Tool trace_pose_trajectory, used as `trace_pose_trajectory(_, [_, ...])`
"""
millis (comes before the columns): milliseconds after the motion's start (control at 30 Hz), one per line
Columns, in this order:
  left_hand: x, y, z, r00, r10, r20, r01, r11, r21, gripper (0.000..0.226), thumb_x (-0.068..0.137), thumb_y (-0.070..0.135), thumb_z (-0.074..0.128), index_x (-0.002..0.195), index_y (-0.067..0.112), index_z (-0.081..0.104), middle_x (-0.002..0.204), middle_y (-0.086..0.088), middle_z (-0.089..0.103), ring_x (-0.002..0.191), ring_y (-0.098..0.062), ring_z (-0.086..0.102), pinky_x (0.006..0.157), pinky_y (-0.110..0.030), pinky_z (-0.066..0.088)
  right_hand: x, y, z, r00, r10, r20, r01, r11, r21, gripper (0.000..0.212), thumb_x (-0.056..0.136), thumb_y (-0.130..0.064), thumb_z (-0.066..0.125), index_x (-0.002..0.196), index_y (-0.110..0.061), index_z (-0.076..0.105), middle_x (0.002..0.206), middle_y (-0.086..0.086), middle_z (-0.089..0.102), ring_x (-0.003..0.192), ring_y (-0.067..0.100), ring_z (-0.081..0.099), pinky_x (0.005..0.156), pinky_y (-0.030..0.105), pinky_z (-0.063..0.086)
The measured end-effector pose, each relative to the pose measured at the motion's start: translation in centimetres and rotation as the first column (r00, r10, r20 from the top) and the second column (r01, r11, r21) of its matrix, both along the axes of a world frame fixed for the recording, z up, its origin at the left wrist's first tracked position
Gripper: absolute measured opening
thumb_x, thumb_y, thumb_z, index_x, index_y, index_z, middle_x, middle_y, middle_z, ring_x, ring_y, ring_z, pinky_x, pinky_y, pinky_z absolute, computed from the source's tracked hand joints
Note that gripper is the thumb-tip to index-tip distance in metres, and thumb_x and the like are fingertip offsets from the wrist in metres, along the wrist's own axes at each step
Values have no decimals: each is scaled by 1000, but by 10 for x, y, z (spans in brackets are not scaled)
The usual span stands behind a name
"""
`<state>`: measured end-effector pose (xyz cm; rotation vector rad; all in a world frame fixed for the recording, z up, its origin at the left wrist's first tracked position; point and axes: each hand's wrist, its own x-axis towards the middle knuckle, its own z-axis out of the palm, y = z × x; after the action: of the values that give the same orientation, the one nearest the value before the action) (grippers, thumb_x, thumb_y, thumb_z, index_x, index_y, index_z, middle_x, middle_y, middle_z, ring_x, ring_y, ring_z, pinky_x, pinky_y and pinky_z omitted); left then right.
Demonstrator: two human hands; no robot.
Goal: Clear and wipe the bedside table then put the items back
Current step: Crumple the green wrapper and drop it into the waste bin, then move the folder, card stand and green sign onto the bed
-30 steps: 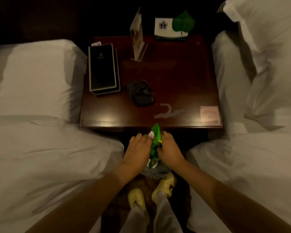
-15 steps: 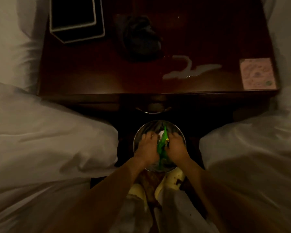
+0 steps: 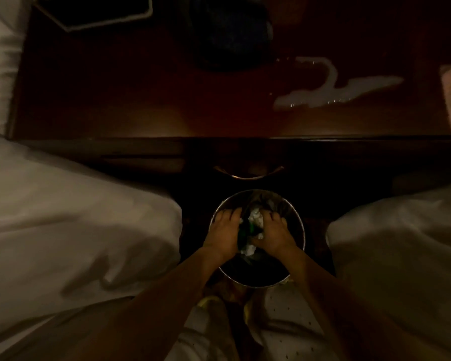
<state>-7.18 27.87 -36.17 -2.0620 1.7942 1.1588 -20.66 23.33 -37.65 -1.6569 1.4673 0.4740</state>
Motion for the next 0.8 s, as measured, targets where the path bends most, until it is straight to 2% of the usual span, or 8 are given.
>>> trace_pose_trajectory(67, [1, 1, 16, 1000, -25, 0, 25, 1000, -5, 73, 87, 23, 54, 148, 14, 16, 151, -9, 29, 139, -26, 25, 118, -33, 20, -2, 2, 14, 1000, 18, -19, -18, 1000, 1, 85, 77, -35, 69, 143, -15, 19, 148, 14, 26, 135, 34, 25, 110, 41, 30])
trace_pose_trajectory(200, [4, 0, 68, 998, 56, -39, -56, 998, -19, 63, 90, 20, 48, 146, 13, 23, 147, -11, 34, 137, -27, 27, 112, -36, 30, -5, 1, 63, 993, 105, -45, -107, 993, -42, 85, 77, -47, 66, 142, -16, 21, 146, 12, 27, 135, 32, 27, 106, 42, 36])
trace_pose_trajectory(333, [14, -11, 134, 998, 54, -21, -53, 998, 19, 51, 90, 19, 47, 140, 12, 38, 141, -11, 41, 133, -27, 33, 108, -36, 35, -3, -8, 134, 980, 200, -21, -201, 969, -141, 74, 80, -47, 61, 139, -19, 28, 144, 11, 29, 133, 29, 30, 103, 41, 40])
trace_pose_trajectory(433, [20, -21, 186, 999, 38, 5, -38, 999, 24, 39, 91, 17, 44, 129, 10, 51, 133, -13, 50, 126, -27, 42, 103, -36, 41, 1, -16, 190, 959, 283, 10, -272, 932, -240, 62, 84, -46, 55, 135, -18, 35, 136, 8, 38, 127, 25, 37, 99, 35, 42])
trace_pose_trajectory(567, [24, -37, 251, 998, 65, -8, -65, 997, 36, 29, 92, 15, 42, 115, 7, 58, 121, -15, 61, 110, -29, 57, 92, -38, 49, 9, -25, 255, 917, 388, 90, -330, 868, -371, 42, 90, -43, 44, 123, -18, 49, 121, 4, 54, 116, 19, 49, 90, 29, 43])
trace_pose_trajectory(700, [30, -66, 312, 991, 131, 15, -128, 986, -105, 30, 94, 22, 40, 105, 8, 64, 113, -12, 67, 103, -28, 62, 87, -36, 49, 21, -56, 316, 888, 425, 173, -277, 798, -536, 29, 90, -40, 44, 105, -18, 56, 103, 1, 61, 100, 17, 57, 77, 30, 48])
trace_pose_trajectory(800, [42, -94, 353, 931, 353, -95, -365, 885, -288, 25, 93, 23, 45, 96, 11, 66, 101, -14, 71, 93, -28, 65, 76, -32, 44, 34, -100, 358, 887, 410, 213, -208, 767, -608, 25, 91, -38, 44, 102, -19, 56, 101, 0, 61, 97, 16, 56, 75, 30, 46])
